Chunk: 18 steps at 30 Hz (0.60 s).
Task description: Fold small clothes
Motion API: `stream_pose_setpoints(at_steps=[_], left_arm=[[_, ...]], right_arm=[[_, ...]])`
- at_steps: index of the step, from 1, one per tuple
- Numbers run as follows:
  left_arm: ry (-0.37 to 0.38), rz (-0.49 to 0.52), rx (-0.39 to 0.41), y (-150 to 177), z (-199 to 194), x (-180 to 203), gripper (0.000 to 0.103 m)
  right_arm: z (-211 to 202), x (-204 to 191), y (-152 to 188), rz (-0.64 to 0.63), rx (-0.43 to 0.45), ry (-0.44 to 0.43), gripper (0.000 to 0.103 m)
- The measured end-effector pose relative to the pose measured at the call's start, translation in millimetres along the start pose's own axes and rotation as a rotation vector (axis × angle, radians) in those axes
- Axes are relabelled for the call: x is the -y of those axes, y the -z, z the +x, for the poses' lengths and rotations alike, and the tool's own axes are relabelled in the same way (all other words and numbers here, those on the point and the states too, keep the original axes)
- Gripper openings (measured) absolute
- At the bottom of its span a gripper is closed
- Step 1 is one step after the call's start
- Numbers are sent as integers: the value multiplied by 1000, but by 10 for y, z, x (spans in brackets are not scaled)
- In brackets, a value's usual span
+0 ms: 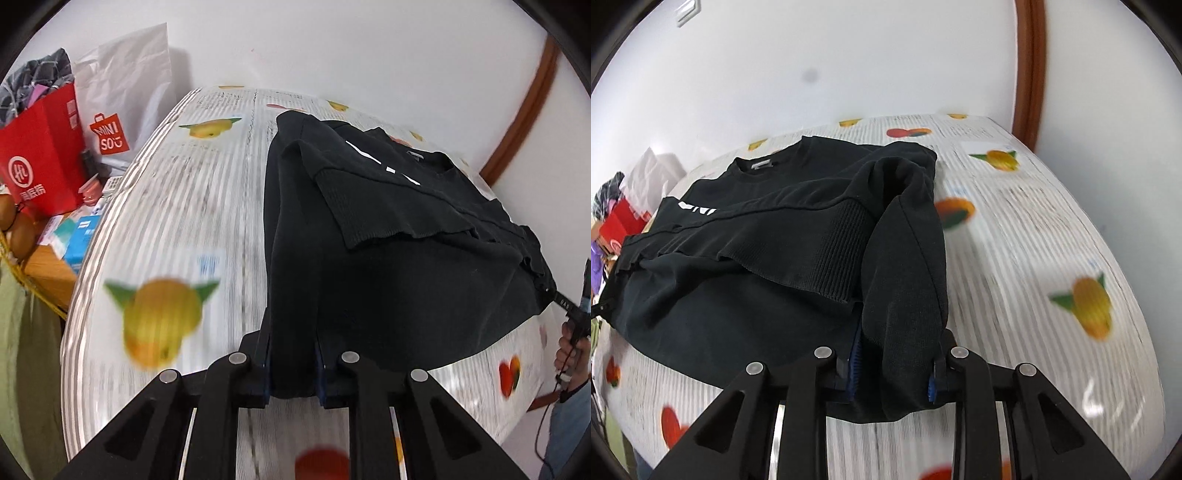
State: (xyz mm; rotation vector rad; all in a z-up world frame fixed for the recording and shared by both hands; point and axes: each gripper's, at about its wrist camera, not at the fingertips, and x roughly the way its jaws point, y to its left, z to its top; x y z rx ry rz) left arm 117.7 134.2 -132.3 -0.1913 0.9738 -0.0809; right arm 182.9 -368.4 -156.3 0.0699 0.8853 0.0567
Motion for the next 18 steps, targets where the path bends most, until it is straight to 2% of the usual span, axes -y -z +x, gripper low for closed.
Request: stream_pose_setpoints(at_steps=[2, 3, 5, 7, 9, 10, 11, 12, 14, 16, 18], left_arm=[[-8, 0, 6, 97, -64, 4, 22], [-12, -3, 8, 116, -85, 5, 28], [-37, 1, 15, 138, -149, 15, 36], [-47, 5, 43, 122, -247, 45, 36], [-27, 13, 75, 82, -369, 98, 37], [-5, 21, 92, 44, -435, 145, 43], [10, 30, 104, 1, -473, 192, 46], [16, 36, 110, -22, -487, 227, 46], [50, 55, 111, -91, -484, 336, 46], [107, 74, 87, -142, -376, 485, 46], [126, 92, 53, -163, -214, 606, 46]], right_arm=[[-81, 15, 75, 2, -14, 20, 38], [-144, 23, 95, 11, -16, 36, 42], [-324, 4, 91, 33, 1, 70, 45], [-499, -83, 64, 24, 51, 56, 48], [-622, -248, 25, -10, 87, 45, 50], [-655, -334, 17, -25, 100, 25, 50], [-635, -434, -4, -45, 96, -16, 43], [-619, -521, 2, -58, 84, -40, 31], [-536, -664, -6, -82, 64, -48, 21], [-430, -763, 3, -91, 40, -90, 21], [-249, -869, 56, -97, -17, -119, 21]])
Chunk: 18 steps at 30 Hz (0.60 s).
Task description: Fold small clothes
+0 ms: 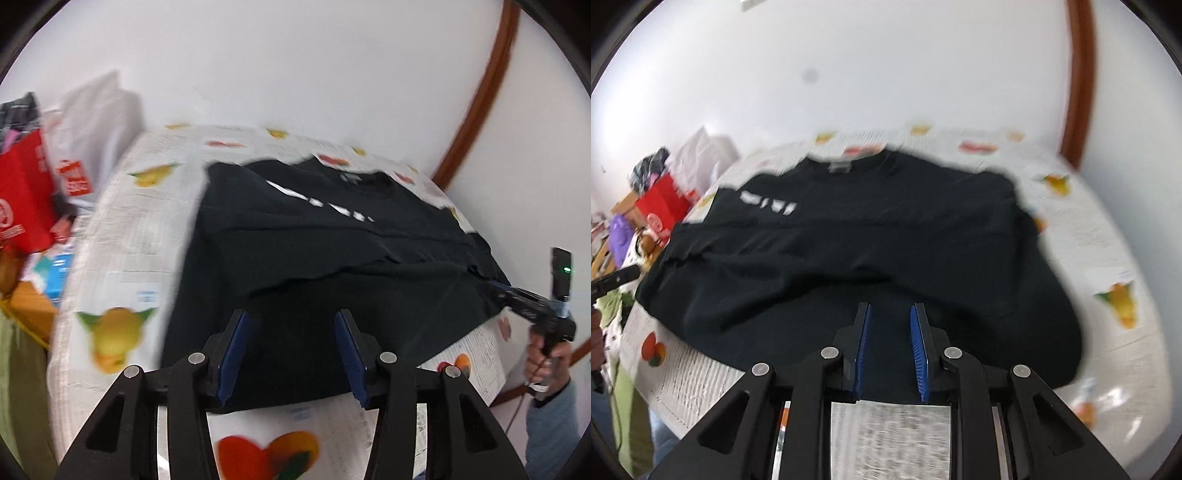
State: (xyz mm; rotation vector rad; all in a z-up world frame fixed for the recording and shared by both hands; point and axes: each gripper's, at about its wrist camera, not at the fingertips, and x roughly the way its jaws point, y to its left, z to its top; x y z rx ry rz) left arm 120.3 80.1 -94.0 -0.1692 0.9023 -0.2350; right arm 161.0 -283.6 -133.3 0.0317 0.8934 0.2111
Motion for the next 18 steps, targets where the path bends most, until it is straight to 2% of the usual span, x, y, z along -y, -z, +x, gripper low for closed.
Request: stream_pose_setpoints(at_steps=[3, 6, 10, 18], left_arm=[[41, 0, -61, -18, 313, 94, 44], [43, -3, -84, -68, 560, 157, 44], [15, -5, -62, -227, 745, 210, 43], [11, 6, -8, -805, 870, 164, 43]], right_arm=[[282, -19, 60, 0, -47, 21, 21], [375, 47, 26, 46, -31, 9, 21], [484, 64, -112, 77, -39, 35, 19], [561, 161, -663, 94, 50, 72, 18]])
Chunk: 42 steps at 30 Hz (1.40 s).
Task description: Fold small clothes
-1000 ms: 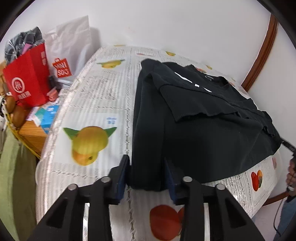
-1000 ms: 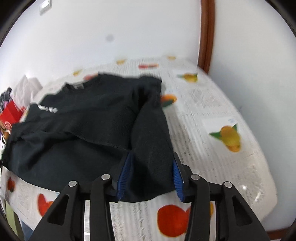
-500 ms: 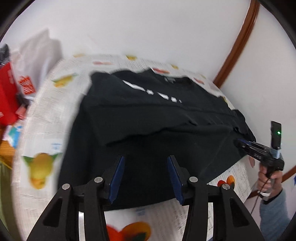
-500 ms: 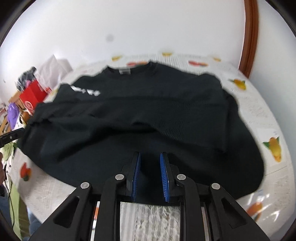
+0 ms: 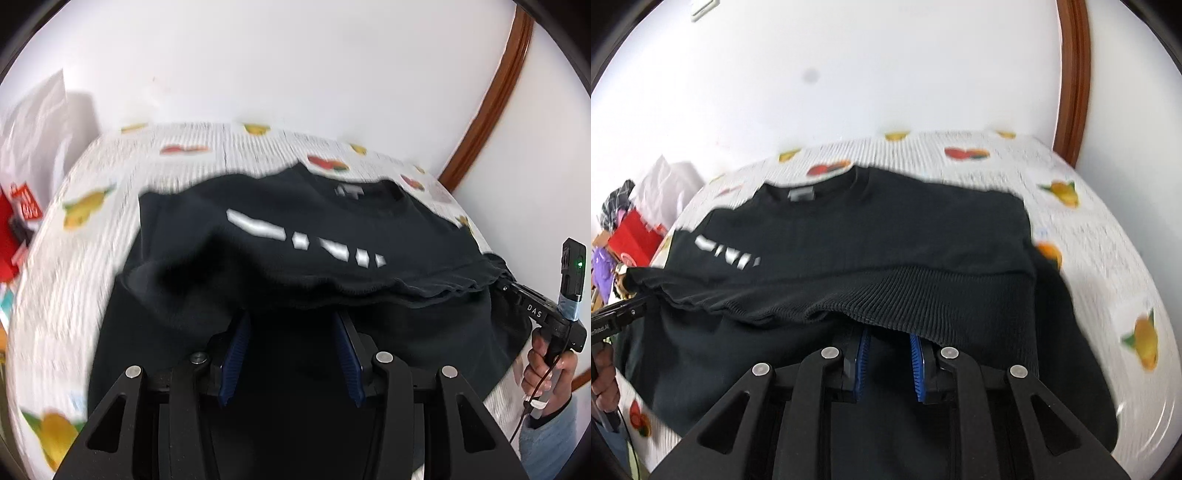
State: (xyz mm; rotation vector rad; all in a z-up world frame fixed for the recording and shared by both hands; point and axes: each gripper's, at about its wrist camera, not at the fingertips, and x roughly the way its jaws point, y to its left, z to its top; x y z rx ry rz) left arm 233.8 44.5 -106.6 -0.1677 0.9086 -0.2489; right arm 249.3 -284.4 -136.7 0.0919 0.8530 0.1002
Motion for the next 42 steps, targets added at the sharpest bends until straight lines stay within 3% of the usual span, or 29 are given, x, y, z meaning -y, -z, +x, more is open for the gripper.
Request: stream_pose_setpoints(at_steps=[3, 7, 10, 12, 14, 18, 21, 22, 23, 25, 27, 29, 32, 36, 42], left_arm=[[-54, 17, 12, -258, 127, -61, 43], [-72, -6, -23, -435, 290, -201, 43], [-104, 20, 14, -472, 196, -283, 45], [-129, 27, 27, -480, 143, -350, 48], [-129, 34, 18, -520, 160, -422, 50], [-186, 36, -11, -549, 291, -608, 49], [-110, -7, -55, -512, 370, -710, 45], [-115, -4, -71, -498, 403, -709, 36], [-158, 6, -66, -483, 406, -699, 21], [-164, 6, -37, -476, 323, -676, 11], [-123, -9, 15, -501, 163, -645, 10], [-121, -13, 88, -559, 1, -591, 10], [-146, -16, 160, -674, -47, -541, 10], [-215, -4, 129, -712, 268, -534, 10], [-237, -20, 59, -654, 590, -599, 10]], right_arm=[[129, 29, -265, -4, 26, 13, 18], [382, 119, -606, 5, 33, 48, 21], [404, 234, -827, 10, 49, 78, 25], [307, 327, -902, 13, 75, 79, 50], [233, 399, -899, -5, 98, 74, 62], [369, 456, -837, -50, 42, 96, 62], [592, 539, -777, -43, -26, 111, 62], [649, 564, -762, -34, -41, 113, 62], [735, 595, -750, -23, -65, 114, 62], [852, 609, -752, -22, -96, 117, 54], [873, 572, -751, -37, -92, 122, 31], [810, 507, -768, -76, -58, 112, 19], [599, 483, -834, -88, 41, 77, 15], [320, 602, -922, -29, 150, 67, 15], [843, 748, -849, -16, -6, 139, 17]])
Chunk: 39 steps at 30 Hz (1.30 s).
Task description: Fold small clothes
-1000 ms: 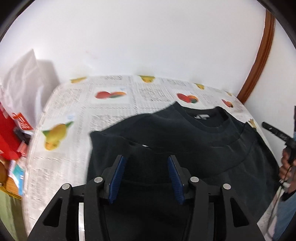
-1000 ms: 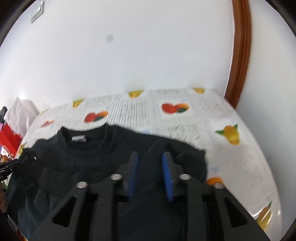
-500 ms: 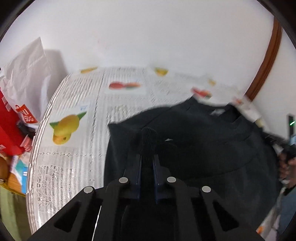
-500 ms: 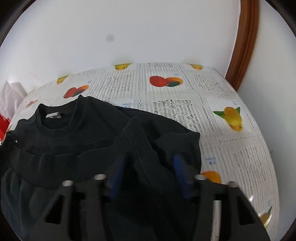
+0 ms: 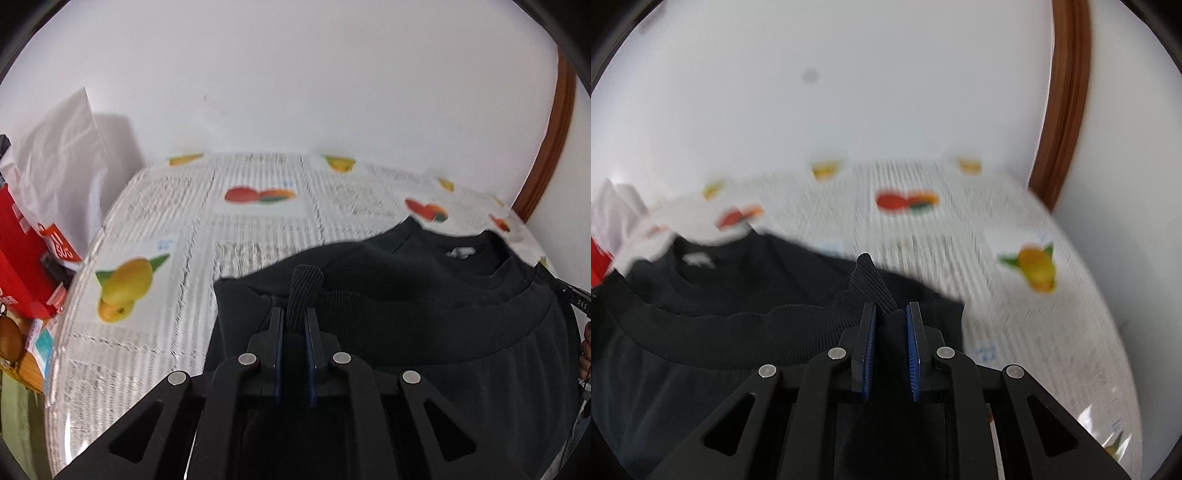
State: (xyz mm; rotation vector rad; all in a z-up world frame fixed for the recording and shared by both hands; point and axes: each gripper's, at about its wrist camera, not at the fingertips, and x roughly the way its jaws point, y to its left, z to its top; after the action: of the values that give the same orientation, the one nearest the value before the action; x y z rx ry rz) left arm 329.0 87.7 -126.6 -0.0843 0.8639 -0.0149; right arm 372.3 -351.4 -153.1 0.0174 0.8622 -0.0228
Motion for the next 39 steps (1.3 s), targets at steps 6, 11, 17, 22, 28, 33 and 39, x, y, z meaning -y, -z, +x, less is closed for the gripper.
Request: stream_pose_setpoints(at_steps=[6, 11, 17, 22, 28, 33, 39], left_arm=[[-6, 12, -59, 27, -28, -1, 25], [-14, 31, -99, 250, -205, -28, 41], [-55, 58, -98, 731, -566, -136, 47], [-60, -9, -112, 1090, -920, -391, 47], [32, -116, -95, 1543, -1285, -730, 50], [39, -124, -60, 1812, -1608, -893, 48], [32, -143, -71, 2038, -1812, -1124, 49]], right_arm=[[-184, 41, 71, 19, -12, 43, 40], [-519, 81, 501, -12, -17, 55, 45], [-693, 255, 1001, 26, -59, 103, 45], [-1171, -87, 888, -6, 27, 114, 48], [-1437, -1111, 858, -146, 83, 1, 50], [-1479, -2003, 1058, -248, 61, -121, 54], [-1523, -2963, 1403, -372, 34, -249, 62]])
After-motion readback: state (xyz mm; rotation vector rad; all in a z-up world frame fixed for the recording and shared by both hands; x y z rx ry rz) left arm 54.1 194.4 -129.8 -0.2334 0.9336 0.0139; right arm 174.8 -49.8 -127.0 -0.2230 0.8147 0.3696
